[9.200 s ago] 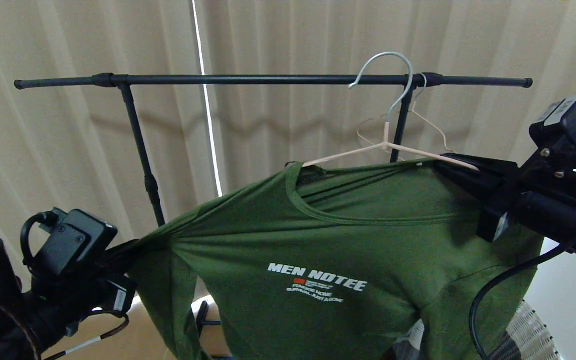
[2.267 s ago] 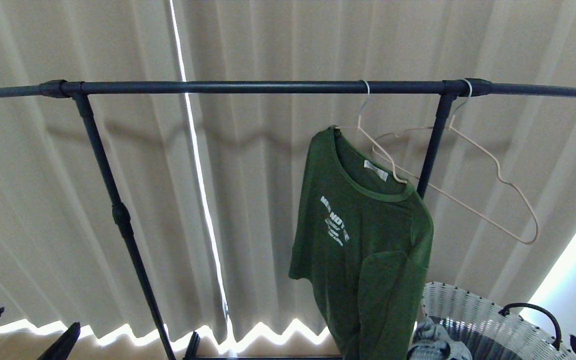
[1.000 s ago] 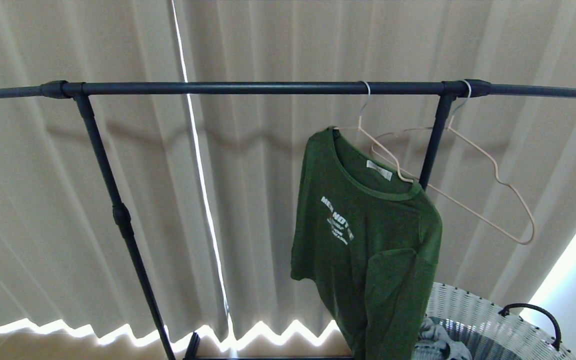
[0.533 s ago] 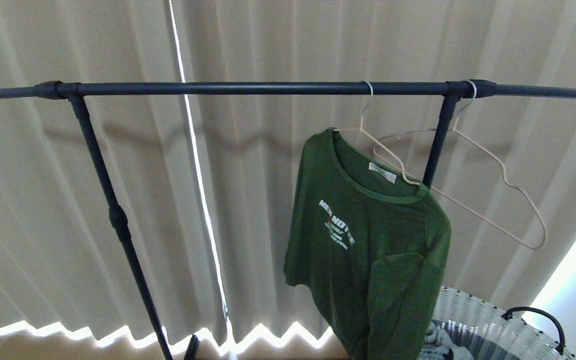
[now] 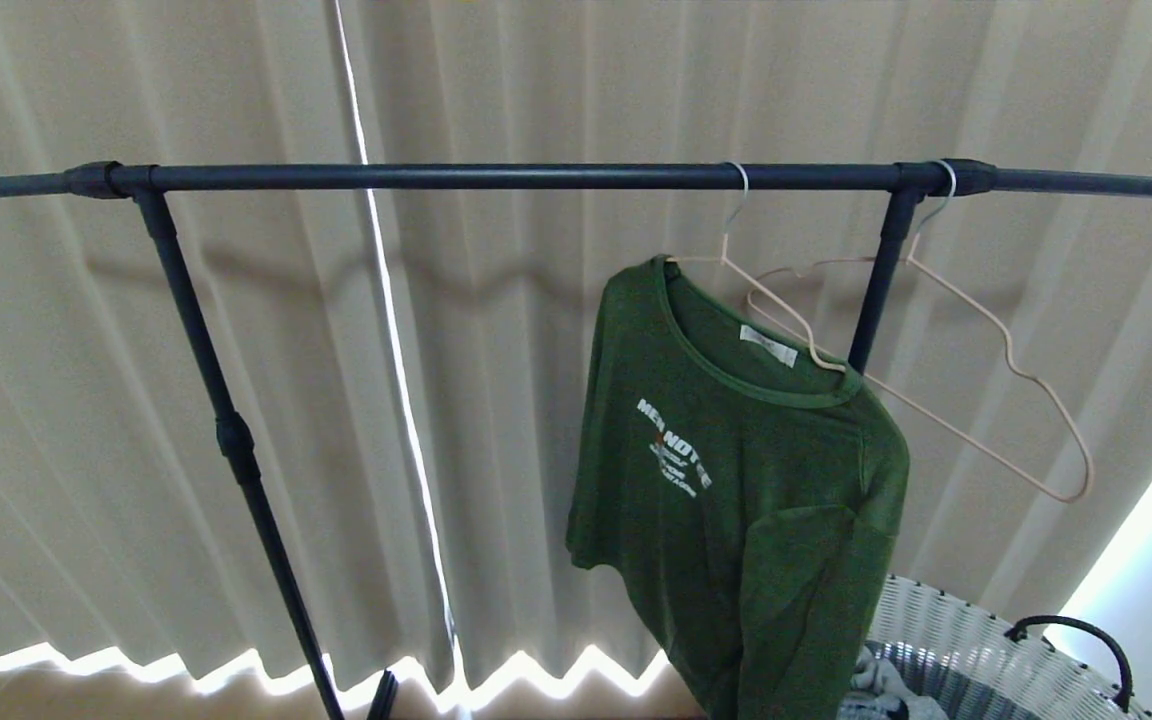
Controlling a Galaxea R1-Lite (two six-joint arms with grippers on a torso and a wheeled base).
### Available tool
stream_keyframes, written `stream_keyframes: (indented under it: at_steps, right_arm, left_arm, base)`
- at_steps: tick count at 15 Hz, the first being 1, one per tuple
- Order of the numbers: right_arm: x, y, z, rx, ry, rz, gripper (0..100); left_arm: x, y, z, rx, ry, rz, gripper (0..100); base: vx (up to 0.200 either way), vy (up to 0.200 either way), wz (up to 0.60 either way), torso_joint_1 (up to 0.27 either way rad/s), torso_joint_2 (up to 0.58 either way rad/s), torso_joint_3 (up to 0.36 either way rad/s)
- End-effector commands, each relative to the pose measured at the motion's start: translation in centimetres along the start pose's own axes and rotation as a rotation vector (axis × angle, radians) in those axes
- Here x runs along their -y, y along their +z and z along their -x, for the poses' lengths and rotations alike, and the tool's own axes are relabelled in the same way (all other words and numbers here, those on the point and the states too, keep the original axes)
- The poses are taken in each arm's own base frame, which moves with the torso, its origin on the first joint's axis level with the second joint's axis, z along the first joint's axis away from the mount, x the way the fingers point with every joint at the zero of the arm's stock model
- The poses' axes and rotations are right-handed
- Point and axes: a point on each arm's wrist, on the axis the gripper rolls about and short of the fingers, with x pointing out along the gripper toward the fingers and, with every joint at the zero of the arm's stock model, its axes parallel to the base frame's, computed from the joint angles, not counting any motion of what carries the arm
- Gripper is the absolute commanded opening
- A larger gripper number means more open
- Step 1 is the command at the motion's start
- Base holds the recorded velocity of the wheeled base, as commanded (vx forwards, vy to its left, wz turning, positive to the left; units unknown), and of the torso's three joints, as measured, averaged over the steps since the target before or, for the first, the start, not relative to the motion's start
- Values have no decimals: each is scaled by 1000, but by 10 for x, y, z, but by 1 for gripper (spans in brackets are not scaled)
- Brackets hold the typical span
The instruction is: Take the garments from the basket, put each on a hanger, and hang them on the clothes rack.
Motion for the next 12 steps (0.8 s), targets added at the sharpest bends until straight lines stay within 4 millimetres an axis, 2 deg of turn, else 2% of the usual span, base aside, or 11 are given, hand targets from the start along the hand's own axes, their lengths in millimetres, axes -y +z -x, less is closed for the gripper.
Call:
stream_keyframes:
  at_steps: [1,10,12]
  right_arm:
    - [0,-1,0,0,-2,-7,100]
    - [0,-1,0,2,-7,-49,100]
    - [0,0,0,3,-7,-50,100]
  left_arm:
    - [0,0,1,11,-3,-3,100]
    - [0,-1,1,9,3,11,100]
    - [0,-1,1,9,3,16,100]
  base:
    - [0,0,0,0,0,0]
    - [0,0,0,0,0,0]
    - [0,0,0,-110,261,149]
